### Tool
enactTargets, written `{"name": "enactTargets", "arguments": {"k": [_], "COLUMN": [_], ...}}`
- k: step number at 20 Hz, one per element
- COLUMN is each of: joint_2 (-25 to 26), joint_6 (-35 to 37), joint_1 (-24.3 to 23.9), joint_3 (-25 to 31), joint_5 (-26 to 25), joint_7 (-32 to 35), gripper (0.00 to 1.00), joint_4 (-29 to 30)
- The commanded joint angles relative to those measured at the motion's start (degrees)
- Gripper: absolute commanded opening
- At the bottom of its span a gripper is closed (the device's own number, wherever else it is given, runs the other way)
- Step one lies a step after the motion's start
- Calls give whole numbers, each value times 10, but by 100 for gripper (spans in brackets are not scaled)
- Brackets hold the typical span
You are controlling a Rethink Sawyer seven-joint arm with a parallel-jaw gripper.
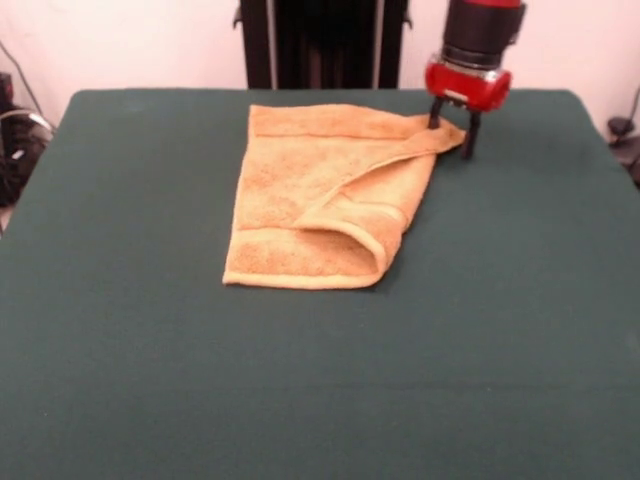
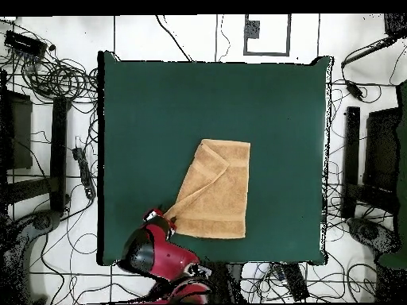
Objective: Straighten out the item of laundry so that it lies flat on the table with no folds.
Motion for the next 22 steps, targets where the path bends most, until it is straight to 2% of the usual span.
{"name": "enactTargets", "arguments": {"k": [1,3,5,8,9,13,16,20,22], "joint_2": [-43,-80,-100,-108,-105,-33,12,24,18], "joint_6": [218,260,270,274,257,151,116,129,143], "joint_1": [126,134,124,119,94,11,-20,-56,-85], "joint_3": [-49,-71,-66,-73,-53,24,21,-16,1], "joint_5": [106,87,67,47,34,-34,-88,-172,-203], "joint_7": [42,45,59,68,69,76,48,-23,-21], "gripper": [100,100,100,100,100,100,100,100,100], "joint_4": [-56,-48,-36,-32,-24,-42,-78,-108,-106]}}
